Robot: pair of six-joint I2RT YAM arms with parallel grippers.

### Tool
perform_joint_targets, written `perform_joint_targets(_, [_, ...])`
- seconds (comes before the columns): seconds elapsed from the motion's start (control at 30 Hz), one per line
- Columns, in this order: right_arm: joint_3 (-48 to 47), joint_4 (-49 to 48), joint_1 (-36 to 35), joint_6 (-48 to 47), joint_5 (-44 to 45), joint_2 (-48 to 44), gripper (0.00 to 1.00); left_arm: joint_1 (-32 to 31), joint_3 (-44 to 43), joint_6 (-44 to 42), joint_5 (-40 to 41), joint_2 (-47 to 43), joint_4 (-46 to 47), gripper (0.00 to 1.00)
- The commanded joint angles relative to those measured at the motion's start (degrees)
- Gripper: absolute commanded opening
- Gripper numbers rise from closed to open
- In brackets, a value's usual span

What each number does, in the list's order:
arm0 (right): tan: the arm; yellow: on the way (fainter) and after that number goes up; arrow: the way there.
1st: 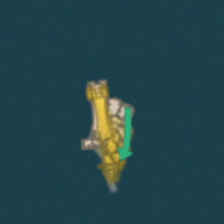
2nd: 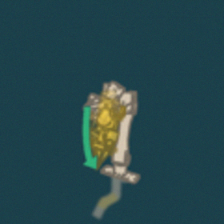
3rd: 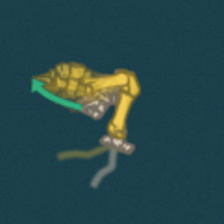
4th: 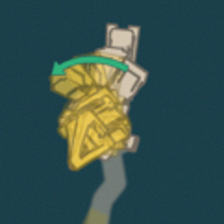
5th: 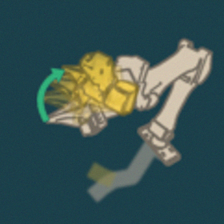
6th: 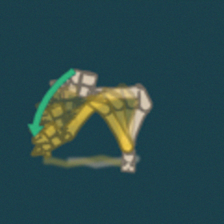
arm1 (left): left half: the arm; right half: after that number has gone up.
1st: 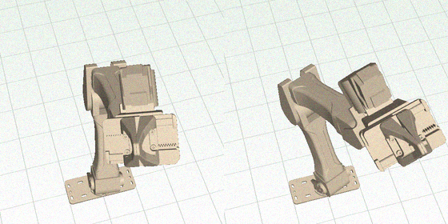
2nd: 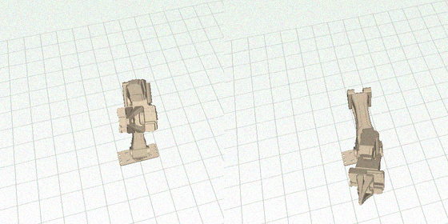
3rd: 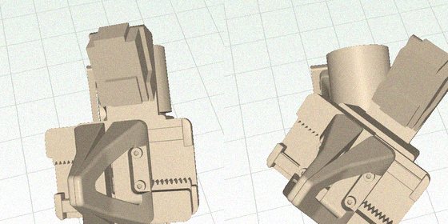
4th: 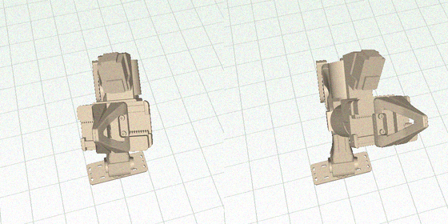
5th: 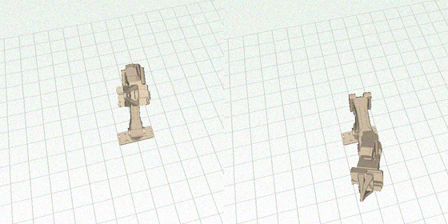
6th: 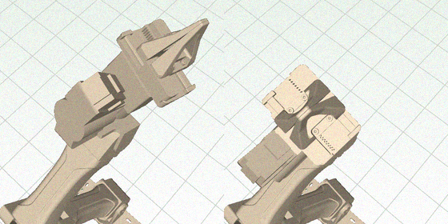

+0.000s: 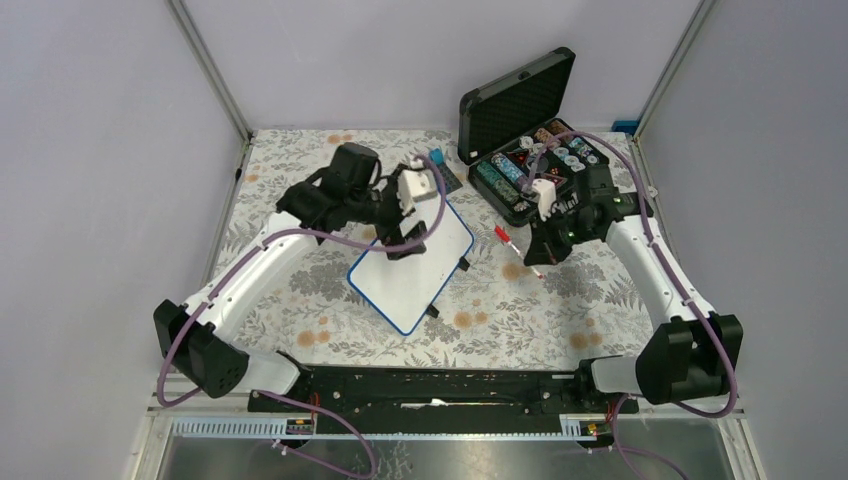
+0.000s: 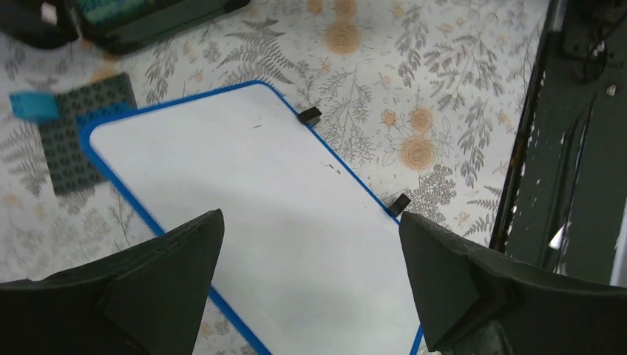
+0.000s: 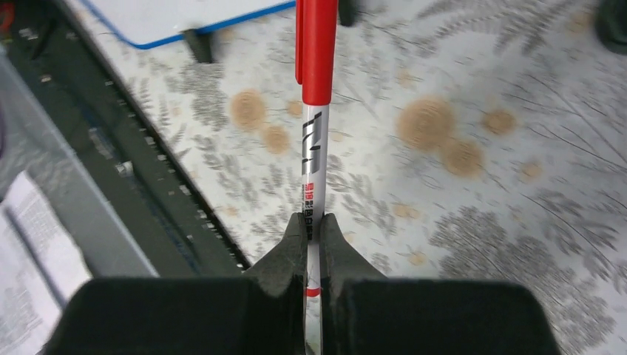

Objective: Write a sentence on the whiteboard
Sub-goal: Pick up the whiteboard marker from the center of the board, then pass from the right arm to the left

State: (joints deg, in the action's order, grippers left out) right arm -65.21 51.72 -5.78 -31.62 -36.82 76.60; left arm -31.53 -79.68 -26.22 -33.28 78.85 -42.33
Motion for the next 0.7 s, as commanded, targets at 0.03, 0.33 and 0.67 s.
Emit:
perform_joint_targets(0.03, [-3.65,5.90,-5.03,2.19,-8.50,-1.51,0.00,-10.07,-5.47,-17.86,6.82,0.02,-7.21,0.97])
perform_joint_targets(0.33, [-4.13,11.81,-11.53,1.26,-14.49,0.16,0.00,-24.36,-7.58,-29.62,21.20,2.32,-8.52,0.88])
perform_joint_targets(0.67, [-4.82,15.89,-14.00,0.08,-21.71,0.64,0.00,-30.01,-5.32,-35.33,27.47,2.59,-3.95,0.70])
